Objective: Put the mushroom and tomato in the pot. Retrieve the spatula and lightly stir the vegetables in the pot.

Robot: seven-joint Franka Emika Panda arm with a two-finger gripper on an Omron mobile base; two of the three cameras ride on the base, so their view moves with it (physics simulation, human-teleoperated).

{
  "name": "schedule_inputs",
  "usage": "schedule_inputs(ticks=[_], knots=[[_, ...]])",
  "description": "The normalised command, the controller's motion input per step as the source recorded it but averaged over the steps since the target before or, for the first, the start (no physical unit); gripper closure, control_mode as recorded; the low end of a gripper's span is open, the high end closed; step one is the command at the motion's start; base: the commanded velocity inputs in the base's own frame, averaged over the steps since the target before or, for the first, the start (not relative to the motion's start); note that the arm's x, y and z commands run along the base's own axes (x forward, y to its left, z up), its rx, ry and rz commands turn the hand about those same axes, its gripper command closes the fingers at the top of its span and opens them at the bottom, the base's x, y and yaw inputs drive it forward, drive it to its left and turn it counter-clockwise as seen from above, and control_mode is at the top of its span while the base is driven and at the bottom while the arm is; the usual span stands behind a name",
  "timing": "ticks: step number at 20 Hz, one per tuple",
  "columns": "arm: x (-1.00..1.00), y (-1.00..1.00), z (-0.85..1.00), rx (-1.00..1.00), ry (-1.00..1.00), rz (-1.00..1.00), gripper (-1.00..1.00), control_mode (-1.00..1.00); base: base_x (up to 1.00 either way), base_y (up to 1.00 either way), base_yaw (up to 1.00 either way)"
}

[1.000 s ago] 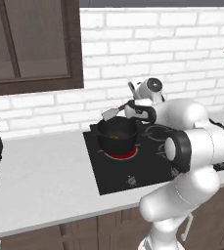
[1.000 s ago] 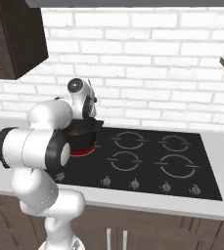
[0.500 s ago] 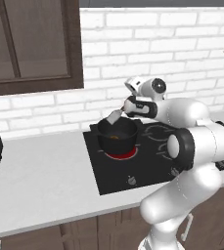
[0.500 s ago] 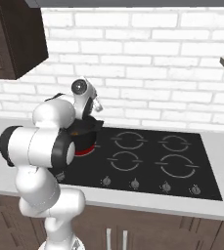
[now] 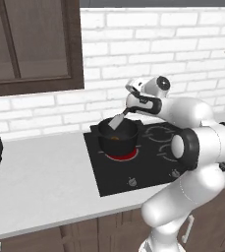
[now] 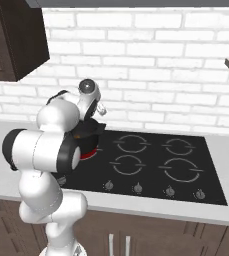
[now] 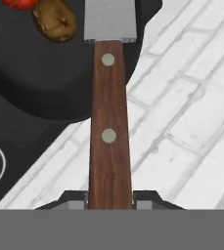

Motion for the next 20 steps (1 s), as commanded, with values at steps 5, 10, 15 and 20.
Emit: schedule_inputs(ticks=[5, 10, 15, 20], knots=[[0.01, 0.00, 0.08, -0.05, 0.09, 0.09, 1.00, -1.00, 0.00, 0.00, 0.00], [0.02, 0.13, 0.00, -0.03, 0.15, 0.13, 1.00, -1.00, 0.00, 0.00, 0.00], [0.10, 0.02, 0.00, -0.11, 0.03, 0.09, 1.00, -1.00, 0.00, 0.00, 0.00], [0.05, -0.01, 0.00, -0.06, -0.07, 0.04, 1.00, -1.00, 0.00, 0.00, 0.00]])
